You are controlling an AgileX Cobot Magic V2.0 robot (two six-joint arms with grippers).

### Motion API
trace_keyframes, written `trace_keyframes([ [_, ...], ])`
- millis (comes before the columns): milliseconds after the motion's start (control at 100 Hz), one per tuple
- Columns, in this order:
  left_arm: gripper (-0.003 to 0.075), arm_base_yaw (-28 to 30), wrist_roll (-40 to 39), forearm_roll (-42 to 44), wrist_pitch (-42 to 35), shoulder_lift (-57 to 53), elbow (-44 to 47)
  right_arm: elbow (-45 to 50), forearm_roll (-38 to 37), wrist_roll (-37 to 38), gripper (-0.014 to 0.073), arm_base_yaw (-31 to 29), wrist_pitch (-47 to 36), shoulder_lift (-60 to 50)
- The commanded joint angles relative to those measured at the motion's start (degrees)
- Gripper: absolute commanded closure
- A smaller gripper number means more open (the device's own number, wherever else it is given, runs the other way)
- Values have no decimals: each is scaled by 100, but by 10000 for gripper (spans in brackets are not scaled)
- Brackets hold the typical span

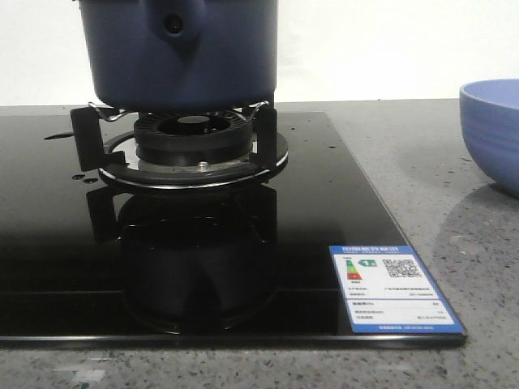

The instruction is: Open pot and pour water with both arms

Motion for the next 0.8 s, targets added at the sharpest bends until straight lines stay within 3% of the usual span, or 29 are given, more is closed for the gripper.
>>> trace_keyframes([
  [0,741,-11,-58,-61,-264,-151,160,144,-82,-26,657,-33,-103,-95],
  [620,741,-11,-58,-61,-264,-151,160,144,-82,-26,657,-33,-103,-95],
  [790,741,-11,-58,552,-426,-151,160,144,-82,-26,657,-33,-195,-95],
])
